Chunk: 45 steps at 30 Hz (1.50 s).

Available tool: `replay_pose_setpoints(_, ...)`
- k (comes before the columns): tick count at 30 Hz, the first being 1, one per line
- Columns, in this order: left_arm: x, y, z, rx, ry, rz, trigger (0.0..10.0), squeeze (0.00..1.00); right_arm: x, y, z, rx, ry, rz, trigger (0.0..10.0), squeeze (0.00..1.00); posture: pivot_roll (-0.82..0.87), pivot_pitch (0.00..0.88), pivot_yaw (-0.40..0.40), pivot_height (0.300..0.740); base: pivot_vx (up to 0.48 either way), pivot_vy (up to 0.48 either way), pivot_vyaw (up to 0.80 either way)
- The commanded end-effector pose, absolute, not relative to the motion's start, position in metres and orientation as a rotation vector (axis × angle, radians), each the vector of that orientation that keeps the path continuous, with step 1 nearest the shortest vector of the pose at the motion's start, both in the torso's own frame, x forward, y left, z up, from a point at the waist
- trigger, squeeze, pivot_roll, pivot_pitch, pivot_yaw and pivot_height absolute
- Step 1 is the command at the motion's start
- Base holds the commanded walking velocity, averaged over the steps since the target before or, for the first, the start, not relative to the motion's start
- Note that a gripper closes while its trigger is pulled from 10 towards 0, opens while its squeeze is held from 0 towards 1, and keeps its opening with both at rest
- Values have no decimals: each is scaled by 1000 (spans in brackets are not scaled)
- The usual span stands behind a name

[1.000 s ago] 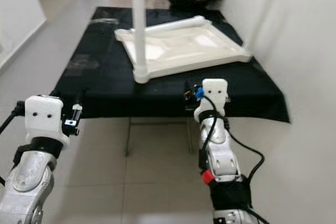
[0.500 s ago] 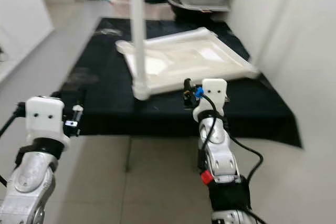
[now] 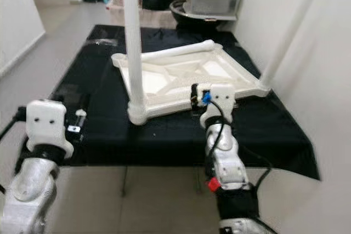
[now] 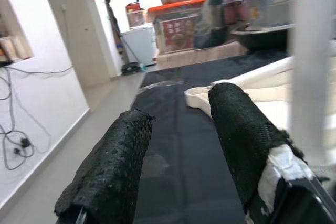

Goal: Building children table

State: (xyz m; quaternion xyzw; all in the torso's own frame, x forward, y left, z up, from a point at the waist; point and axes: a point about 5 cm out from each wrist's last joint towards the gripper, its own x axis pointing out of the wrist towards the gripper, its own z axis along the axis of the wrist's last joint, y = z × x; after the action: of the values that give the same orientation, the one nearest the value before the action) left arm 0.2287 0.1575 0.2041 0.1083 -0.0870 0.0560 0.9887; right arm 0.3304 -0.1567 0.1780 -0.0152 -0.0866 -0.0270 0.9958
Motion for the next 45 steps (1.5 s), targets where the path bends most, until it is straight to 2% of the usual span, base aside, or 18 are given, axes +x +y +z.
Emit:
replay_pose_setpoints(1,228,160,203,228,-165,119,10000,0,330,-152,177,-27,-176,-44,10000,0,145,33,-73,740,307,0,0)
replay_pose_setpoints(15,228,146,197,184,-134,41,10000,0,332,-161,178,-30,-171,-105,10000,0,144,46,-76,740,40,0,0)
replay_pose_setpoints(19,228,145,197,185,-132,39,10000,0,335,-163,175,-3,-155,-65,10000,0,144,48,-76,740,0,0,0)
replay_pose_setpoints(22,224,139,190,164,-102,-12,10000,0,348,-180,174,12,-125,53,10000,0,142,59,-70,740,0,0,0)
replay_pose_setpoints(27,223,137,189,158,-95,-28,10000,0,352,-188,175,6,-117,78,10000,0,140,61,-72,740,0,0,0)
replay_pose_setpoints(28,221,134,188,150,-90,-45,10000,0,357,-200,175,-2,-64,182,10000,59,136,72,-72,740,0,0,0)
replay_pose_setpoints(29,221,134,188,150,-90,-45,10000,0,357,-200,175,-2,-64,182,10000,59,136,72,-72,740,0,0,0)
replay_pose_setpoints(30,220,132,186,145,-86,-56,10000,0,359,-210,174,3,-10,292,10000,1000,135,73,-74,740,0,0,0)
replay_pose_setpoints(31,220,132,186,145,-86,-56,10000,0,359,-210,174,3,-10,292,10000,1000,135,73,-74,740,0,0,0)
replay_pose_setpoints(34,217,127,182,126,-63,-100,10000,0,350,-203,177,47,60,673,10000,1000,139,82,-73,740,0,0,0)
replay_pose_setpoints(37,216,125,181,120,-59,-114,10000,0,348,-198,178,62,71,746,10000,1000,139,82,-73,740,0,0,0)
replay_pose_setpoints(38,212,121,181,109,-60,-140,10000,0,340,-188,179,50,106,936,10000,282,152,95,-75,740,0,0,0)
replay_pose_setpoints(40,212,121,181,109,-60,-140,10000,0,340,-188,179,50,106,936,10000,282,152,95,-75,740,0,0,0)
replay_pose_setpoints(41,210,119,182,98,-60,-156,10000,0,337,-184,178,29,123,1017,10000,0,155,102,-74,740,0,0,0)
replay_pose_setpoints(45,205,113,182,71,-55,-202,10000,0,339,-175,179,-4,124,1096,10000,0,157,112,-71,740,0,0,0)
